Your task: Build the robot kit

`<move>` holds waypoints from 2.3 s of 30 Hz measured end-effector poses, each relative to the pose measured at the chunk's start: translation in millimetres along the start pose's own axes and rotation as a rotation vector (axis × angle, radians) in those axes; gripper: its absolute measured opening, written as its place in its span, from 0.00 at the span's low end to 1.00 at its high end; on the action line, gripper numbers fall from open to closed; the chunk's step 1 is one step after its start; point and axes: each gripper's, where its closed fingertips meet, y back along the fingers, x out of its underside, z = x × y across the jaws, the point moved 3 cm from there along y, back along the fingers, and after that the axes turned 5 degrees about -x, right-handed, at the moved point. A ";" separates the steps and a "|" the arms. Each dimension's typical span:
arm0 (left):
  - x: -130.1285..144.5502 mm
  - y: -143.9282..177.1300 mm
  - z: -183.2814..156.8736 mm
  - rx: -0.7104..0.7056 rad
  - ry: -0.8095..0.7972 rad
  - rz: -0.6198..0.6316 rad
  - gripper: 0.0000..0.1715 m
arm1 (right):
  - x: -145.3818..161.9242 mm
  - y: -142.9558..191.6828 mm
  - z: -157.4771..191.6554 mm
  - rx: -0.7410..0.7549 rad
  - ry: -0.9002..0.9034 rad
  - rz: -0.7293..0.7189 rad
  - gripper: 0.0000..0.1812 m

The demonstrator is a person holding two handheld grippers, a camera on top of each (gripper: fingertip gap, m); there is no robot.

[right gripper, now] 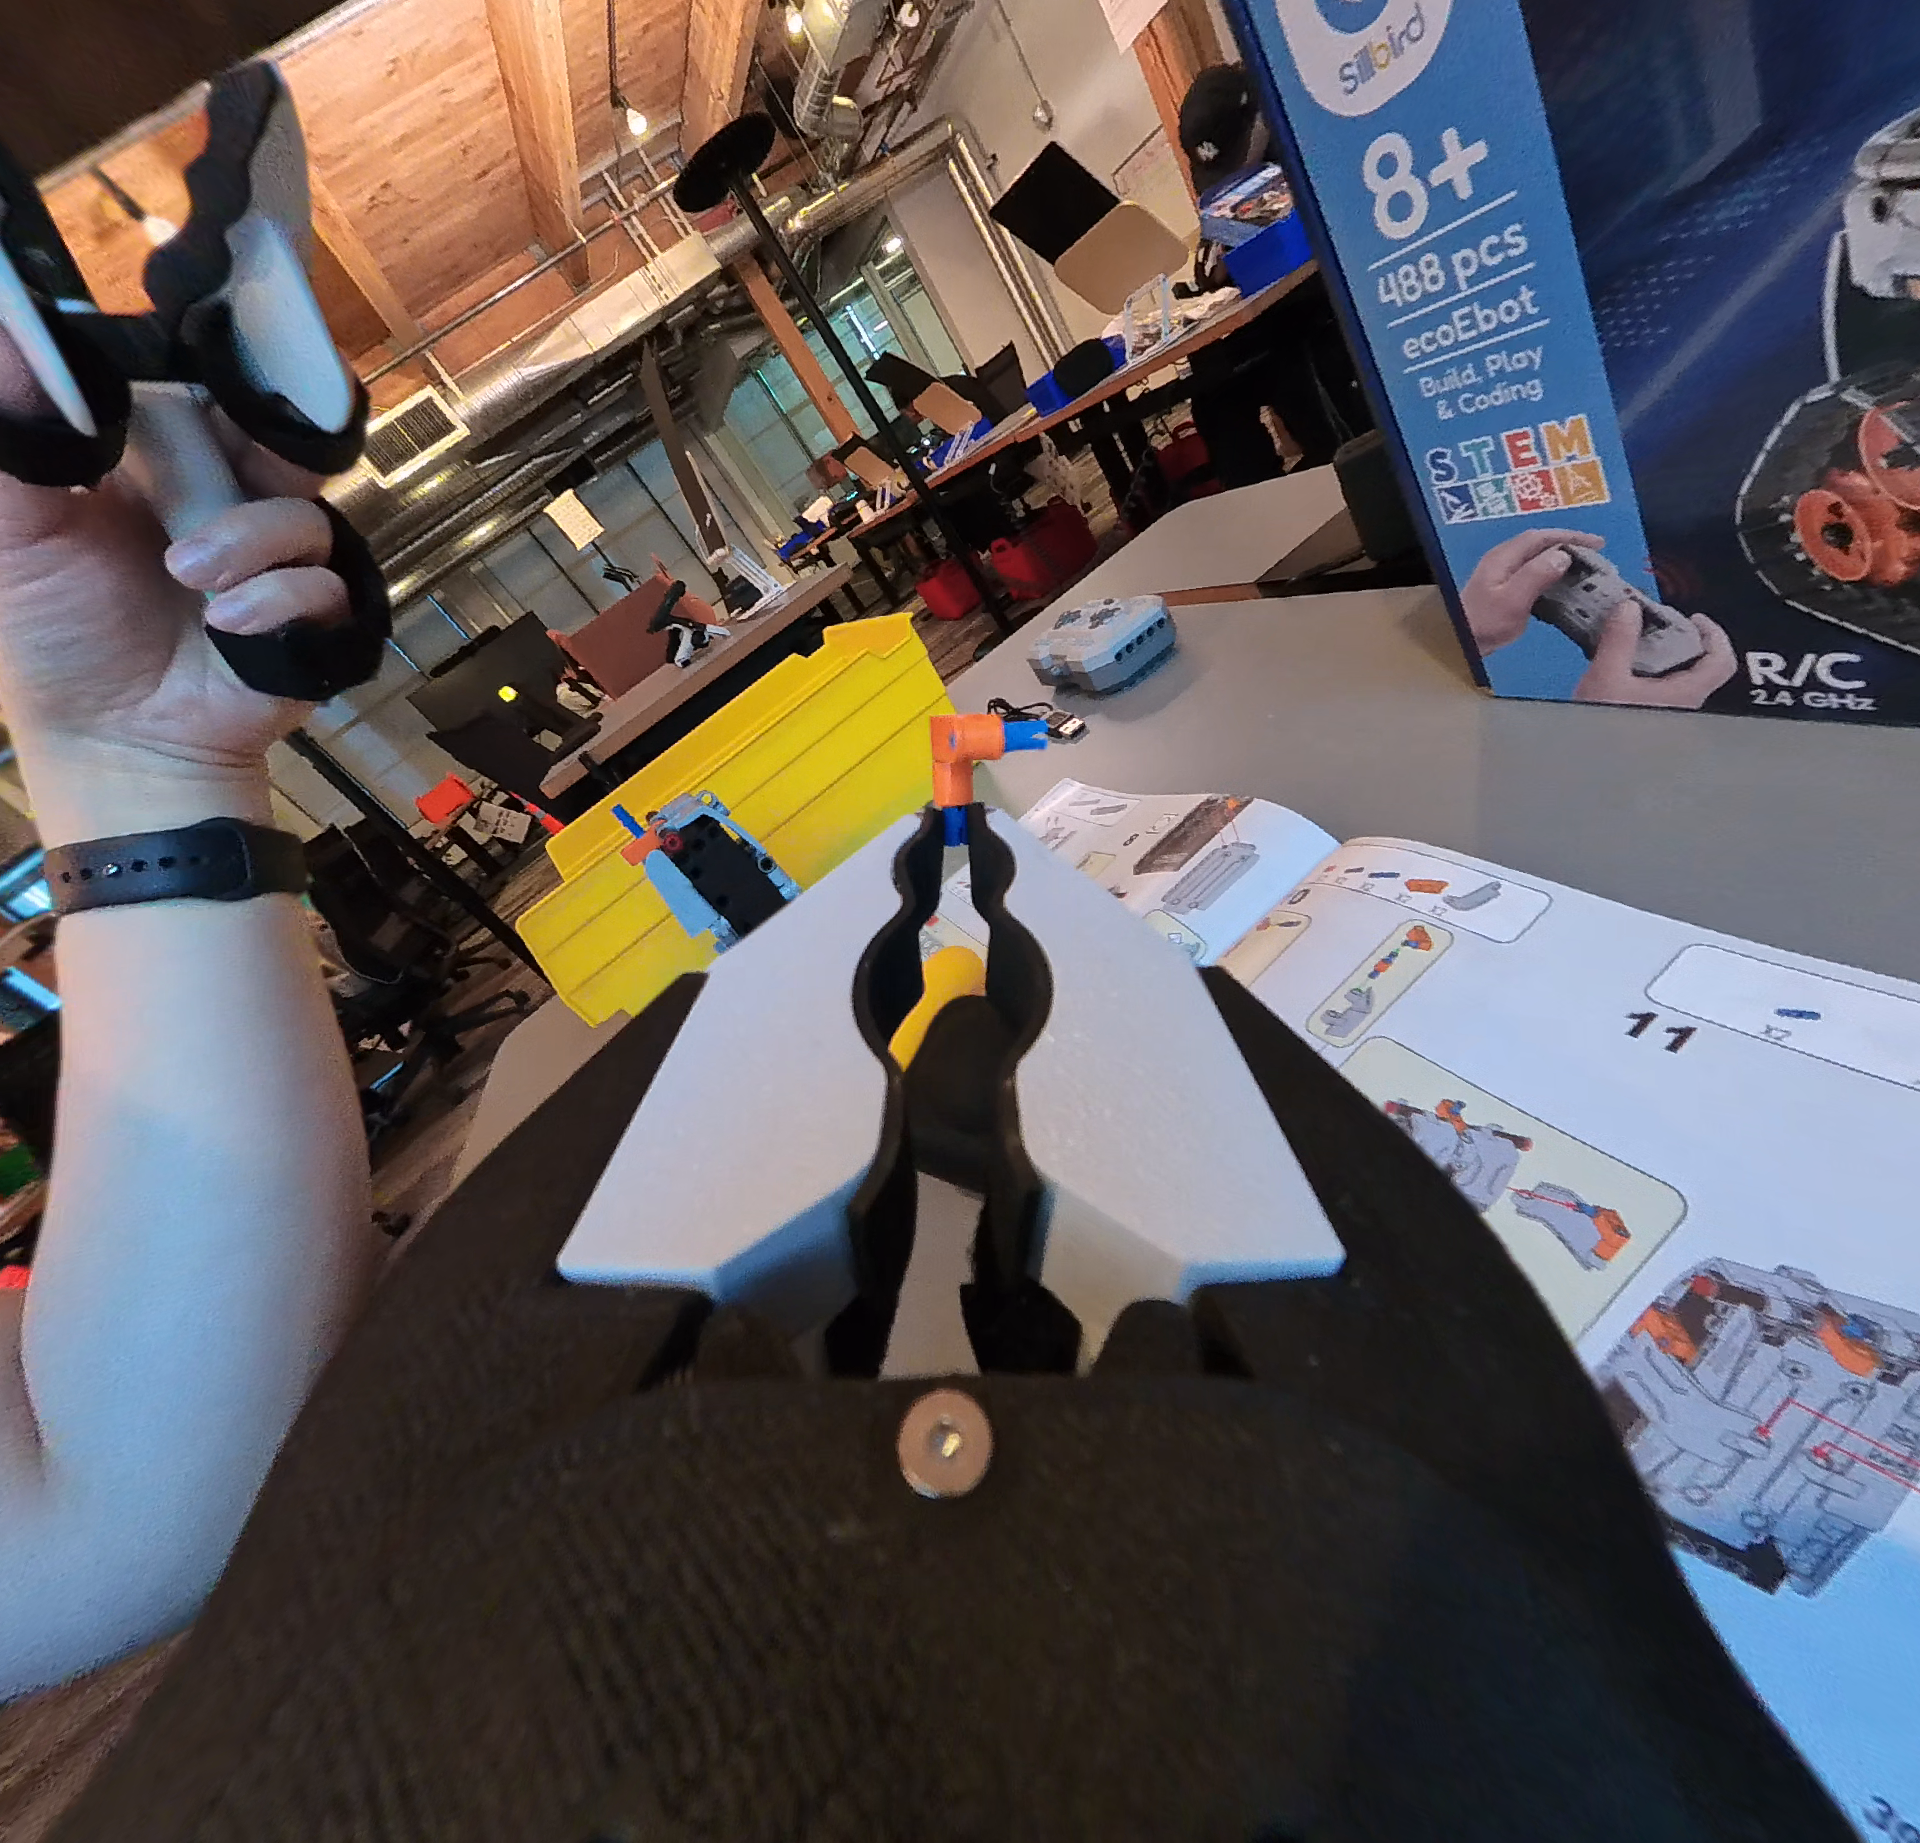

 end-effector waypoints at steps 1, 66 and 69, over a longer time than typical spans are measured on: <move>-2.2 3.2 3.1 -0.004 0.012 -0.014 0.27 | -0.1 0.8 -1.1 0.008 0.009 0.001 0.02; -0.7 -0.3 -11.0 -0.030 -0.035 0.014 0.26 | -8.8 18.7 1.0 0.188 0.240 -0.051 0.02; 0.5 -0.9 -10.4 -0.033 -0.034 0.022 0.26 | -8.9 18.9 1.7 0.202 0.264 -0.045 0.02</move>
